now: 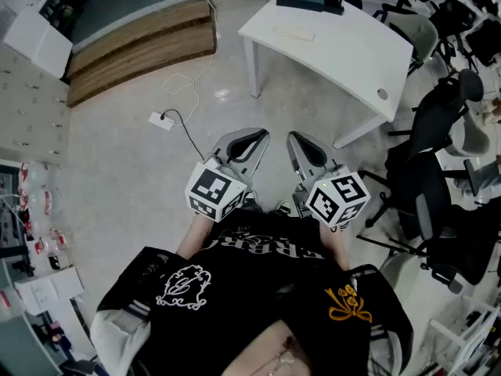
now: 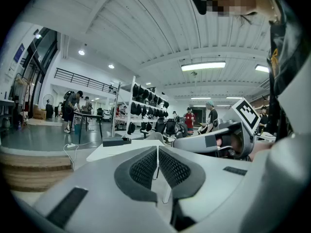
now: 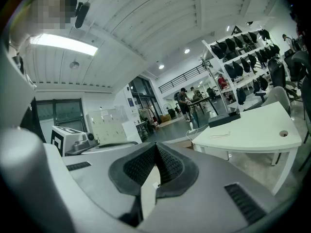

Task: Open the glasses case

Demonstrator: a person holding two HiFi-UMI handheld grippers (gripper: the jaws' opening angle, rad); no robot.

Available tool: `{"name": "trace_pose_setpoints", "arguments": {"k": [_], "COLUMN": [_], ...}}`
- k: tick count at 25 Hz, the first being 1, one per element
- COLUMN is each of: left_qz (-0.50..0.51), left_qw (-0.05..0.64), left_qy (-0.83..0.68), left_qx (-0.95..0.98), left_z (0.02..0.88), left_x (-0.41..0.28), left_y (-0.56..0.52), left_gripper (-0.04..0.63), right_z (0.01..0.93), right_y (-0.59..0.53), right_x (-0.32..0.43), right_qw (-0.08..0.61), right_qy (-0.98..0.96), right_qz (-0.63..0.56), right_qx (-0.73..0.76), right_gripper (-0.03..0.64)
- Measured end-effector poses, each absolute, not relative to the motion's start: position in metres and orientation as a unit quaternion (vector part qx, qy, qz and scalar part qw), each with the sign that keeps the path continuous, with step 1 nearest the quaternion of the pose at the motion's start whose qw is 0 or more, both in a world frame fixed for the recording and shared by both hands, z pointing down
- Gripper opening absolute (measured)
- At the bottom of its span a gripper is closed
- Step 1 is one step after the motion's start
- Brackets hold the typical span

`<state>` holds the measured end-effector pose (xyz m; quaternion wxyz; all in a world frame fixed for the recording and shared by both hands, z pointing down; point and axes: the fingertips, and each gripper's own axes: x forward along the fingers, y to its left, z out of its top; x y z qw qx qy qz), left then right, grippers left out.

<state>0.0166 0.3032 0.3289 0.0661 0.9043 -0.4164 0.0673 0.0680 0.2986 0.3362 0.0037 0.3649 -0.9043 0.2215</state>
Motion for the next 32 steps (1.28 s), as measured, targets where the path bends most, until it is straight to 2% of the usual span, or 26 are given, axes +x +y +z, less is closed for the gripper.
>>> {"name": "trace_pose_setpoints", "arguments": {"k": [11, 32], "left_qz": [0.066, 0.069], "left_qw": [0.072, 0.078], "left_qy": [-0.419, -0.401], "left_qx": [0.902, 0.91], "left_z": [0.334, 0.357], "left_x": [0.013, -0.06], "left_y": [0.31, 0.301], "left_gripper": [0.026, 0.026], "right_z": [0.343, 0.371], "right_y": [0.308, 0.303], "right_x": [0.062, 0.003], "right_qw": [0.015, 0.003], "right_qy": [-0.908, -0.883], "right_qz": [0.23, 0.272], "right_qx": [0.351, 0.383], "right_gripper": [0.014, 0.014]}}
